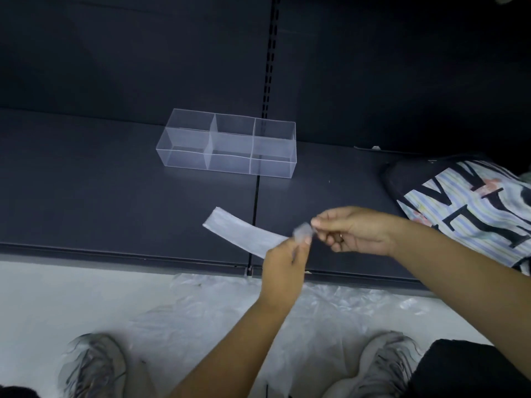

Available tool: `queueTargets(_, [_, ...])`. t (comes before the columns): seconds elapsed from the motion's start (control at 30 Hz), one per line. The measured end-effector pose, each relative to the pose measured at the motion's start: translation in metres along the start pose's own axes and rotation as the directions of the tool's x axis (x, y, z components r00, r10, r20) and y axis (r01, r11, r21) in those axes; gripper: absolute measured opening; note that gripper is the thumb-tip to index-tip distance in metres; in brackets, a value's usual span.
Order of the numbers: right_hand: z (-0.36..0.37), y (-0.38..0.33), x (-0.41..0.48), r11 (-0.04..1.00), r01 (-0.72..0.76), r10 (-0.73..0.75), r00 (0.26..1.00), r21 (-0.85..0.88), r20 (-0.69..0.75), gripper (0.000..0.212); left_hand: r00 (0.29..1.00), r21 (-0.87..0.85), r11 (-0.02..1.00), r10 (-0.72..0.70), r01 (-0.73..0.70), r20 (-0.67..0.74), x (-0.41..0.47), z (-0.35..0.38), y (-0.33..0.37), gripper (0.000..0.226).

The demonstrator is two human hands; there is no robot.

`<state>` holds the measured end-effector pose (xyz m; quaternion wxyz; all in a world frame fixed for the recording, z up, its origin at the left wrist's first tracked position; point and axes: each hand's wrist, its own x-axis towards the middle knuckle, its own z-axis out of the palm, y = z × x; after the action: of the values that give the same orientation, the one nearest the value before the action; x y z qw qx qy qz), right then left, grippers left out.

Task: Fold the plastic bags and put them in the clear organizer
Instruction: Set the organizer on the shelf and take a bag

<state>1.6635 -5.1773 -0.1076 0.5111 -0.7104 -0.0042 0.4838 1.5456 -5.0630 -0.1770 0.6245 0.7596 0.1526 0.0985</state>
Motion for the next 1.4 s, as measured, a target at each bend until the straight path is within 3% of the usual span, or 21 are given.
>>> queueTargets(0.1, [0.003, -0.003, 0.017, 0.987, 0.153, -0.151, 0.988, 0.039, -0.04, 0.053, 0.947, -0.311, 0.896, -0.316, 0.317, 0.055, 0.014, -0.026, 0.01, 0.024])
queueTargets(0.2, [0.02, 0.011, 0.042, 0.985, 0.158, -0.165, 0.978, 0.062, 0.125, 0.074, 0.86, -0.546, 0.682, -0.483, 0.487, 0.164, 0.029, -0.049, 0.003, 0.024])
queueTargets(0.27, [0.033, 0.021, 0.055, 0.982, 0.171, -0.157, 0.975, -0.076, 0.158, 0.06, 0.845, -0.643, 0.575, -0.482, 0.505, 0.233, 0.037, -0.061, -0.004, 0.028])
queueTargets(0.4, [0.045, 0.039, 0.07, 0.951, 0.155, -0.128, 0.985, -0.266, 0.117, 0.017, 0.822, -0.692, 0.505, -0.52, 0.516, 0.234, 0.049, -0.075, -0.023, 0.028])
queueTargets(0.63, [0.053, 0.052, 0.083, 0.898, 0.074, -0.16, 0.974, -0.434, -0.163, 0.005, 0.652, -0.501, 0.612, -0.749, 0.612, -0.119, 0.086, -0.09, -0.054, 0.011])
queueTargets(0.7, [0.055, 0.053, 0.084, 0.892, 0.059, -0.161, 0.968, -0.448, -0.194, 0.009, 0.658, -0.437, 0.67, -0.724, 0.601, -0.205, 0.095, -0.095, -0.057, 0.011])
queueTargets(0.77, [0.056, 0.053, 0.085, 0.893, 0.045, -0.152, 0.967, -0.448, -0.206, 0.012, 0.709, -0.32, 0.777, -0.627, 0.542, -0.323, 0.097, -0.102, -0.056, 0.008])
queueTargets(0.83, [0.057, 0.051, 0.085, 0.893, 0.043, -0.151, 0.966, -0.448, -0.208, 0.015, 0.808, -0.004, 0.919, -0.35, 0.395, -0.474, 0.089, -0.106, -0.053, 0.016])
queueTargets(0.87, [0.057, 0.051, 0.085, 0.893, 0.042, -0.15, 0.967, -0.449, -0.207, 0.014, 0.86, 0.183, 0.943, -0.161, 0.279, -0.484, 0.081, -0.107, -0.049, 0.02])
queueTargets(0.9, [0.056, 0.051, 0.085, 0.893, 0.039, -0.147, 0.967, -0.449, -0.208, 0.014, 0.91, 0.342, 0.93, 0.021, 0.134, -0.414, 0.072, -0.104, -0.046, 0.022])
queueTargets(0.97, [0.057, 0.05, 0.083, 0.896, 0.038, -0.146, 0.966, -0.442, -0.213, 0.016, 0.977, 0.512, 0.847, 0.204, -0.142, -0.066, 0.05, -0.095, -0.047, 0.027])
queueTargets(1.03, [0.057, 0.05, 0.081, 0.907, 0.037, -0.141, 0.965, -0.419, -0.222, 0.018, 0.95, 0.557, 0.786, 0.119, -0.268, 0.289, 0.03, -0.084, -0.055, 0.05])
queueTargets(1.1, [0.058, 0.046, 0.076, 0.935, 0.017, -0.103, 0.969, -0.354, -0.226, 0.015, 0.905, 0.596, 0.74, 0.041, -0.312, 0.424, 0.019, -0.08, -0.067, 0.078])
queueTargets(1.17, [0.06, 0.04, 0.07, 0.97, -0.009, -0.045, 0.975, -0.242, -0.217, 0.008, 0.916, 0.616, 0.727, 0.046, -0.305, 0.399, 0.015, -0.078, -0.073, 0.08])
queueTargets(1.3, [0.061, 0.02, 0.056, 0.996, 0.025, -0.039, 0.984, -0.083, -0.171, 0.008, 0.972, 0.543, 0.808, 0.149, -0.226, 0.182, 0.017, -0.076, -0.064, 0.029])
queueTargets(1.4, [0.052, 0.012, 0.056, 0.973, 0.133, -0.177, 0.956, -0.19, -0.235, 0.028, 0.994, 0.442, 0.896, -0.012, -0.036, 0.107, 0.025, -0.083, -0.059, 0.033])
